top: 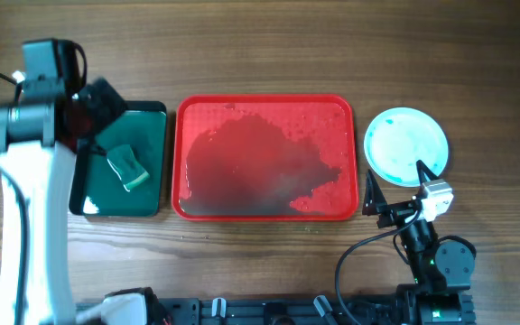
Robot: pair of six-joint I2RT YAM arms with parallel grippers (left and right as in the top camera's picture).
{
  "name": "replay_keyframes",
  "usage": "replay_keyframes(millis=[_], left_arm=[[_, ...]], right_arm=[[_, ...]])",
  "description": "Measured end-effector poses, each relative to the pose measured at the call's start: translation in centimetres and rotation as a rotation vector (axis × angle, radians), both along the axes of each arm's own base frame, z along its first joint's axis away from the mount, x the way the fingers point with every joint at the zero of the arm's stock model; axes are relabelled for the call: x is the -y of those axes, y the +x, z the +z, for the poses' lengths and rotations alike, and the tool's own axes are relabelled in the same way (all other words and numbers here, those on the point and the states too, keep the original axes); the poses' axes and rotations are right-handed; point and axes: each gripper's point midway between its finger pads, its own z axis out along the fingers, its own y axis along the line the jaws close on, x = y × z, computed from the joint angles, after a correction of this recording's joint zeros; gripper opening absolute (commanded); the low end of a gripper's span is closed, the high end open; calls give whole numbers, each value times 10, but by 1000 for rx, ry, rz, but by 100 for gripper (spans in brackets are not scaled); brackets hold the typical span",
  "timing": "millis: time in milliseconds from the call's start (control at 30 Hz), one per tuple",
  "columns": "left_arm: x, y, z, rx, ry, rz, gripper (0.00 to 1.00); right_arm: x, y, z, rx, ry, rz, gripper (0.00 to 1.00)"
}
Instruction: Clean dirty plates on tray and stack at the side
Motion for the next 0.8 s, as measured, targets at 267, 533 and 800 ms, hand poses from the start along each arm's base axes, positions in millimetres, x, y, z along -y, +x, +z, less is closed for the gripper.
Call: replay_keyframes(millis=[267, 533, 800], left_arm=[[56, -24, 52, 703, 82, -325, 100], [87, -82, -25, 819, 166, -578, 100], [100, -93, -65, 868, 262, -695, 100]], right_arm=[[0, 0, 0, -1, 0, -2, 100], [0, 0, -1, -3, 0, -2, 100], [0, 0, -1, -3, 0, -2, 100]])
